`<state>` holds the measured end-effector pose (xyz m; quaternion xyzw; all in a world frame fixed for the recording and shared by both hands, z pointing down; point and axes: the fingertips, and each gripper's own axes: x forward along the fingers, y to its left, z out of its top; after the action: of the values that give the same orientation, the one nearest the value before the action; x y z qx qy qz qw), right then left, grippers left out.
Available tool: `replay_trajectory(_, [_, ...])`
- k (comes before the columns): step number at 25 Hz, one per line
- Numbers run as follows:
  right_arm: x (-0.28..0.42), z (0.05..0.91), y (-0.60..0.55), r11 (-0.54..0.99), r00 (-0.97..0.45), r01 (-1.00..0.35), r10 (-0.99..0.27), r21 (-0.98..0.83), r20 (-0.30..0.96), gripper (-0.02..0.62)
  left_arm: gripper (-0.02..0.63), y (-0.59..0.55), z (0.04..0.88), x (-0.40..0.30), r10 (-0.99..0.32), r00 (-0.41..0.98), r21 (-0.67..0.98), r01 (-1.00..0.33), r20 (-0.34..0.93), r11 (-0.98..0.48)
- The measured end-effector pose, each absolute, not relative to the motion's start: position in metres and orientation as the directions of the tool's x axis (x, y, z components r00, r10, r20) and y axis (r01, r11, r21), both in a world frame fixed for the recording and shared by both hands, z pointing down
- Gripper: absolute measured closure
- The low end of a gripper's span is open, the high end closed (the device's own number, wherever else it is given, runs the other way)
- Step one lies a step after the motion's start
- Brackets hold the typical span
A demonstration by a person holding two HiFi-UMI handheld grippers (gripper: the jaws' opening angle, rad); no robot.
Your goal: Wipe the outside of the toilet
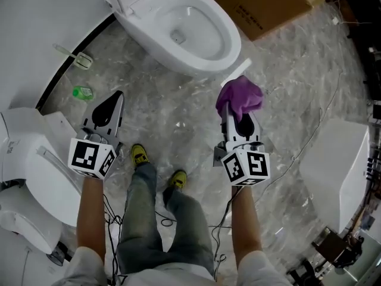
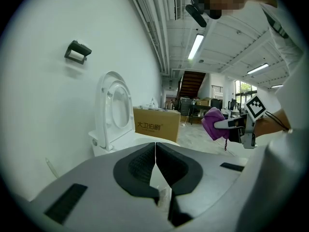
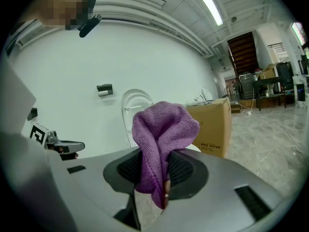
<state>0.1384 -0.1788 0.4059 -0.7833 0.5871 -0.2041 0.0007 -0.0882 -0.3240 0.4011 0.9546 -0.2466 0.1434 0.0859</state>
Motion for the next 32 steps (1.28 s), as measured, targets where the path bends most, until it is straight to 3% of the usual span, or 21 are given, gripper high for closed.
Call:
replay_trajectory(18, [0.124, 0.561, -0.219, -0.25, 0.2, -0.941, -0.954, -0.229, 0.223, 0.468, 0.584, -0.362, 0.556, -0.076, -0.437, 0.862, 0.013, -0.455, 0.257, -0.89])
replay_trajectory(32, [0.073, 0.66, -0.268, -0.078, 0.039, -0.97, -0.985, -0.231, 0.166, 0.469, 0.584, -0.365, 0.65, -0.089, -0.436, 0.882, -0.071, -0.431, 0.179, -0.9])
